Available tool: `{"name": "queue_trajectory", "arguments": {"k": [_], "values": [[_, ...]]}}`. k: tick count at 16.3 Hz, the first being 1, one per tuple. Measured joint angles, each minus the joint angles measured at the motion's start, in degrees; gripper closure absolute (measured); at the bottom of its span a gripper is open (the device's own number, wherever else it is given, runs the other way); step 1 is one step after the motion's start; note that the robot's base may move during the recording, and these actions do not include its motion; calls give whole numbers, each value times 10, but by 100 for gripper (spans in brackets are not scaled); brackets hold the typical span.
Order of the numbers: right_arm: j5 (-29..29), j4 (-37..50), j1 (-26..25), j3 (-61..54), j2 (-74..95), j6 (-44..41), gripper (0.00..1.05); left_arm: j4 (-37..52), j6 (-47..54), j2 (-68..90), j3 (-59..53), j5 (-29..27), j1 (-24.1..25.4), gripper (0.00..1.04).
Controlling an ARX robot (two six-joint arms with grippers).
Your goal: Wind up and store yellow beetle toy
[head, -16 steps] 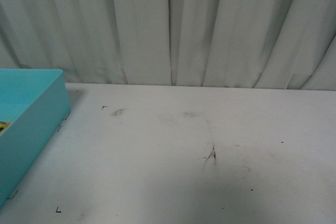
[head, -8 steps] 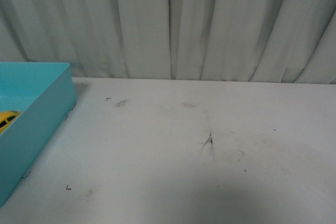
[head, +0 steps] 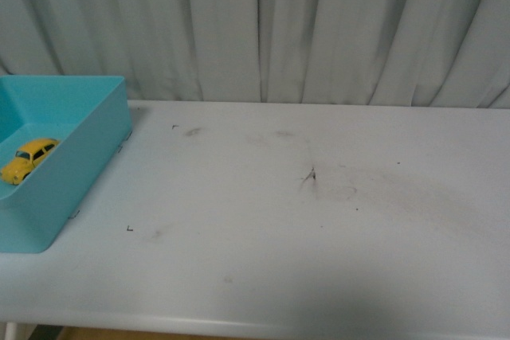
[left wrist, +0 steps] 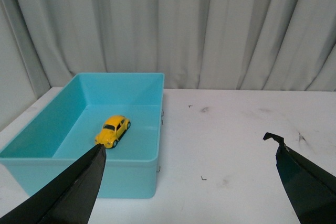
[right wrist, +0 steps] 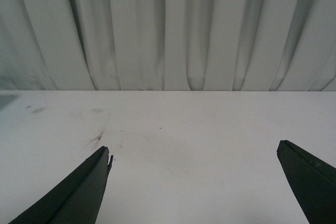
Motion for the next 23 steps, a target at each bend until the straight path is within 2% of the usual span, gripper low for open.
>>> {"name": "queue_trajectory", "arguments": {"k": [23], "values": [[0, 1, 0, 0, 0, 0, 6, 0, 0, 0, 0, 0, 0, 7]]}}
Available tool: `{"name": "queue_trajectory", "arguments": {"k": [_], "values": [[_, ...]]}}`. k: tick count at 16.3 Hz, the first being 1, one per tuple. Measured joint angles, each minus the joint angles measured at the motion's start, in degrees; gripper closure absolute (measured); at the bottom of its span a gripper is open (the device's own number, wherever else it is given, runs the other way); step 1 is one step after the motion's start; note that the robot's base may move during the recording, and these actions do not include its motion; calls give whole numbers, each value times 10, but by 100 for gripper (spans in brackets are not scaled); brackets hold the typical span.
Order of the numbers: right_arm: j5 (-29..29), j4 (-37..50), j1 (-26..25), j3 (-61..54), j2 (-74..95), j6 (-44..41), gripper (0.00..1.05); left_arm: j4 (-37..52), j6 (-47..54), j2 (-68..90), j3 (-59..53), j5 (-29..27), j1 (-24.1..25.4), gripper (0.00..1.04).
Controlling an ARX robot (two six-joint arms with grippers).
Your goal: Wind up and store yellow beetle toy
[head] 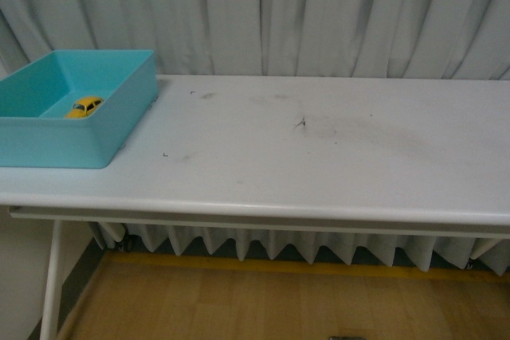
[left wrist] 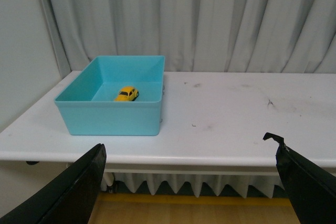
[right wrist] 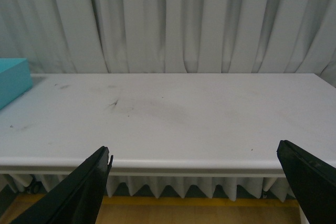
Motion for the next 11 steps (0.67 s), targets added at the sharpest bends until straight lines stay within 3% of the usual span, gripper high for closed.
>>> {"name": "queue_trajectory", "arguments": {"k": [11], "values": [[0, 0, 0, 0, 0, 0, 6, 0, 0, 0, 0, 0, 0, 7]]}}
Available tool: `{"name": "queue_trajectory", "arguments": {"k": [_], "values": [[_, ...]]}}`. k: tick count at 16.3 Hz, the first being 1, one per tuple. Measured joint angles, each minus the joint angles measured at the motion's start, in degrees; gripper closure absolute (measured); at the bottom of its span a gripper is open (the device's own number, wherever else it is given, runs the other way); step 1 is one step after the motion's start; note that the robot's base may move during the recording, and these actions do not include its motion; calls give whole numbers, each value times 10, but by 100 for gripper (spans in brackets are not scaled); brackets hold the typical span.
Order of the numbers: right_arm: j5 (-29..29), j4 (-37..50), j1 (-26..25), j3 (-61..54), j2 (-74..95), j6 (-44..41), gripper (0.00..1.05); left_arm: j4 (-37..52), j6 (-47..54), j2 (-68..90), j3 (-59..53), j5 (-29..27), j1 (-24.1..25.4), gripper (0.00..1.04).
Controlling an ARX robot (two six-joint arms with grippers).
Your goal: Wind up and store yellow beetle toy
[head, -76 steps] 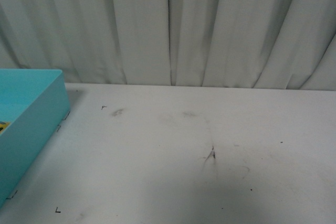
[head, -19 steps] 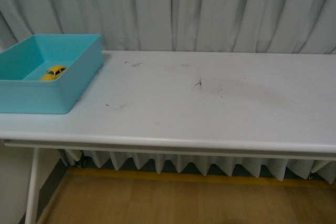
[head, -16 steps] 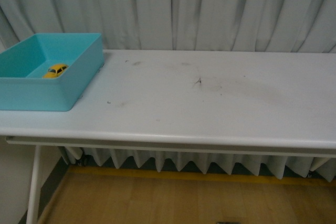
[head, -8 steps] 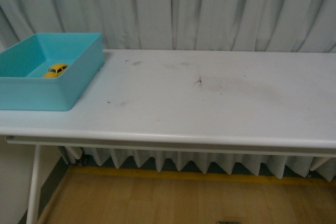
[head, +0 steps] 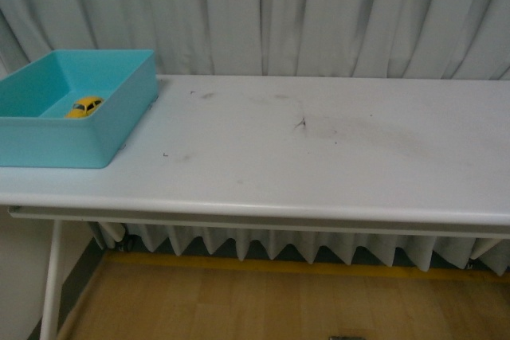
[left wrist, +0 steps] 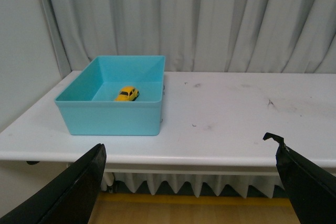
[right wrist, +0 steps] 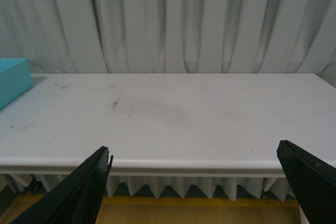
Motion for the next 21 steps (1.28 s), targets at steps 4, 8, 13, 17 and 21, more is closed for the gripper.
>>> {"name": "queue_trajectory", "arguments": {"k": [4, 8, 13, 17, 21], "values": [[0, 0, 0, 0, 0, 0, 6, 0, 0, 0, 0, 0, 0, 7], [0, 0, 0, 0, 0, 0, 6, 1, 0, 0, 0, 0, 0, 7], [0, 0, 0, 0, 0, 0, 6, 0, 0, 0, 0, 0, 0, 7], [0, 0, 0, 0, 0, 0, 6, 0, 0, 0, 0, 0, 0, 7], [0, 0, 0, 0, 0, 0, 6, 0, 0, 0, 0, 0, 0, 7]]}}
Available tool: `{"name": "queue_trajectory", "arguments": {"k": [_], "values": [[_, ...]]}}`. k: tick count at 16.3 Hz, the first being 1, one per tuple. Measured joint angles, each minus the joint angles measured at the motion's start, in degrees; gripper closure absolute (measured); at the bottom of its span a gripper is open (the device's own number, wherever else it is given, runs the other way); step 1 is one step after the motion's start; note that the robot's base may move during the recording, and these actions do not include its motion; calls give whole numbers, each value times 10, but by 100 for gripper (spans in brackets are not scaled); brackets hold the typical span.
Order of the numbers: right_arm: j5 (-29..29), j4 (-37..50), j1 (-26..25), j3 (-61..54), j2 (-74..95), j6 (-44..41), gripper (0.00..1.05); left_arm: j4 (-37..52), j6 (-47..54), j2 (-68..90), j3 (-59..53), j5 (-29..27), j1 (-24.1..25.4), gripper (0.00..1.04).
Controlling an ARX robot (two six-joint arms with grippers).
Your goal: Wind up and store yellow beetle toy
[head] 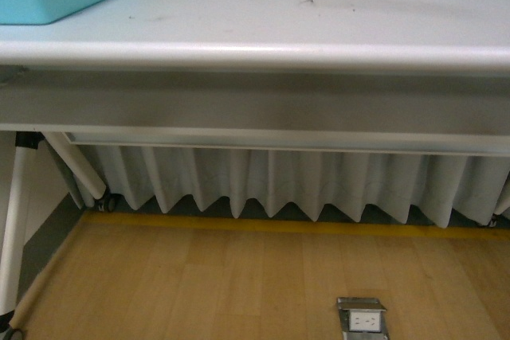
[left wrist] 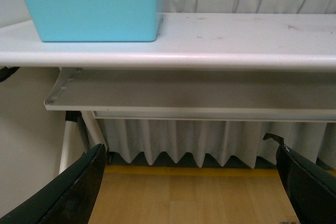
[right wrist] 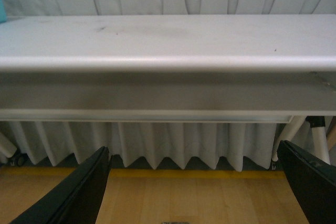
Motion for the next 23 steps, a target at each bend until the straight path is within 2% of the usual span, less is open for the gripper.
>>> {"name": "queue_trajectory", "arguments": {"k": [23], "values": [[0, -1, 0, 0, 0, 0, 6, -1, 0, 0, 0, 0, 0, 7]]}}
